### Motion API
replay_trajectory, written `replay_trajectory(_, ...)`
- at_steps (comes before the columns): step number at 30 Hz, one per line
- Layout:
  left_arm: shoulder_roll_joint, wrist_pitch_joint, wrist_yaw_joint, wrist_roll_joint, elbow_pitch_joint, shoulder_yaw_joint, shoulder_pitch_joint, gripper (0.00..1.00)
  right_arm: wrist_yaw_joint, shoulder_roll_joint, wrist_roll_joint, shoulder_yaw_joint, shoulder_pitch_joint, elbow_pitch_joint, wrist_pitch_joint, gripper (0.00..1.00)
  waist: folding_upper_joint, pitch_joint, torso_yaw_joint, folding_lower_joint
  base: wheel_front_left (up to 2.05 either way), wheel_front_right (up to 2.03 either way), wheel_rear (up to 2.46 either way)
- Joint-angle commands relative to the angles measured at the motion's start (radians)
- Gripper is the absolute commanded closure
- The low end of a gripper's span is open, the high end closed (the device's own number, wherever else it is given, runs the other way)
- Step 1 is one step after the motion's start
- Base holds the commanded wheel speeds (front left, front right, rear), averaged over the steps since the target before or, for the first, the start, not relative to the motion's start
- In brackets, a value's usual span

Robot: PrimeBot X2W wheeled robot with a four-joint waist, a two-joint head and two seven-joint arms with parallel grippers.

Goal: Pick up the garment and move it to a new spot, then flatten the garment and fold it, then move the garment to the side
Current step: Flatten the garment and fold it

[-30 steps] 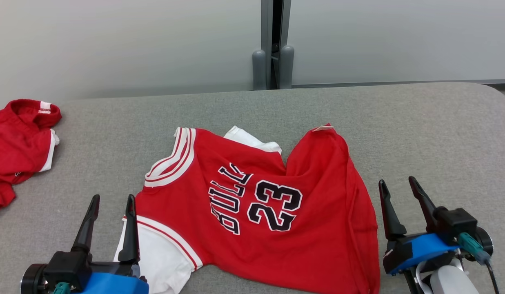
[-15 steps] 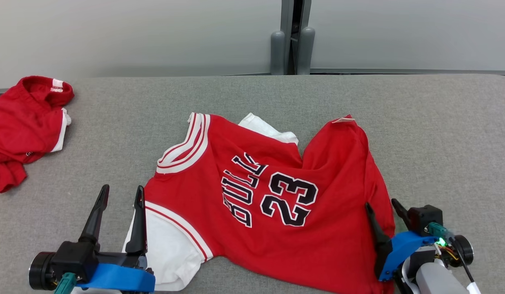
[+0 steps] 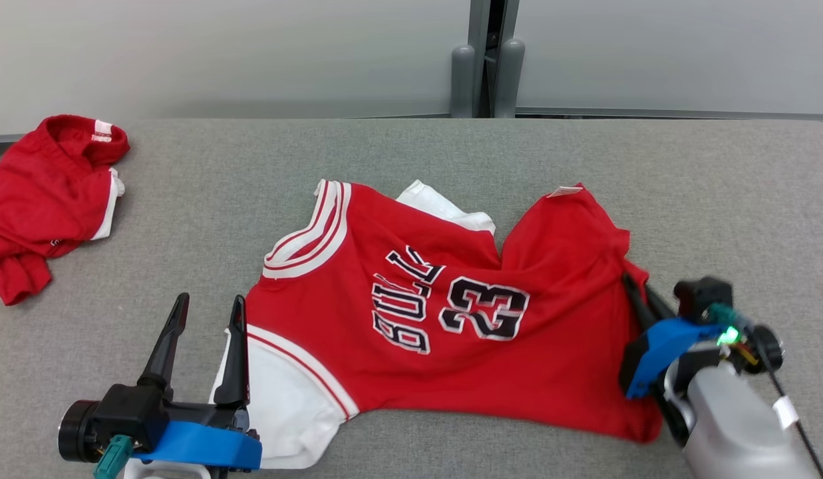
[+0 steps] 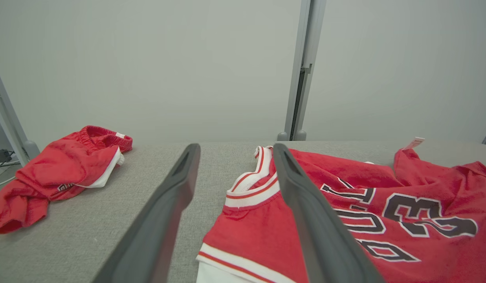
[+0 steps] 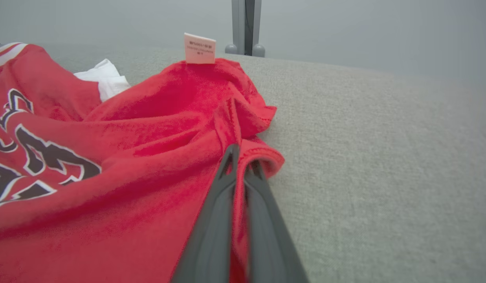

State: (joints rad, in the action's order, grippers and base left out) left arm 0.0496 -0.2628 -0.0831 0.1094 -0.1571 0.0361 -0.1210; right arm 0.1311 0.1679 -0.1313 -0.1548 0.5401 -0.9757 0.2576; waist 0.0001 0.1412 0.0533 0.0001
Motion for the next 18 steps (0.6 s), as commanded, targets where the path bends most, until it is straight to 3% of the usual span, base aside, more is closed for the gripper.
replay_trajectory(1, 0.003, -0.003, -0.001, 0.002, -0.001, 0.001, -0.009, 0.0, -0.001, 0.016, 0.003, 0.006, 0.038, -0.005, 0.005, 1.0, -0.0001, 0.003, 0.004, -0.0001, 0.0, 0.0, 0.0)
replay_trajectory(8, 0.002, -0.003, 0.006, 0.011, -0.003, 0.023, -0.019, 0.0, -0.001, 0.056, 0.016, 0.06, 0.137, -0.059, 0.007, 1.0, -0.0001, 0.014, 0.021, -0.0001, 0.0, 0.0, 0.0)
replay_trajectory(9, 0.002, -0.003, 0.008, 0.013, -0.004, 0.026, -0.018, 0.0, -0.001, 0.055, 0.021, 0.063, 0.141, -0.071, 0.007, 0.76, -0.0001, 0.015, 0.02, -0.0001, 0.0, 0.0, 0.0)
replay_trajectory(10, 0.002, -0.003, 0.009, 0.014, -0.004, 0.029, -0.018, 0.0, -0.001, 0.056, 0.024, 0.063, 0.144, -0.077, 0.007, 0.19, -0.0001, 0.015, 0.02, -0.0001, 0.0, 0.0, 0.0)
replay_trajectory(11, 0.002, -0.003, 0.011, 0.016, -0.004, 0.032, -0.019, 0.0, -0.001, 0.056, 0.025, 0.063, 0.144, -0.078, 0.007, 0.0, -0.0001, 0.015, 0.019, -0.0001, 0.0, 0.0, 0.0)
replay_trajectory(15, 0.003, -0.003, 0.019, 0.02, -0.002, 0.032, -0.016, 0.0, -0.001, 0.062, 0.025, 0.111, 0.103, -0.015, 0.007, 0.0, -0.0001, 0.004, 0.003, -0.0001, 0.0, 0.0, 0.0)
replay_trajectory(18, 0.003, -0.003, 0.02, 0.018, -0.003, 0.028, -0.006, 0.0, -0.001, 0.054, 0.038, 0.154, 0.047, 0.113, 0.007, 0.0, -0.0001, -0.01, -0.012, -0.0001, 0.0, 0.0, 0.0)
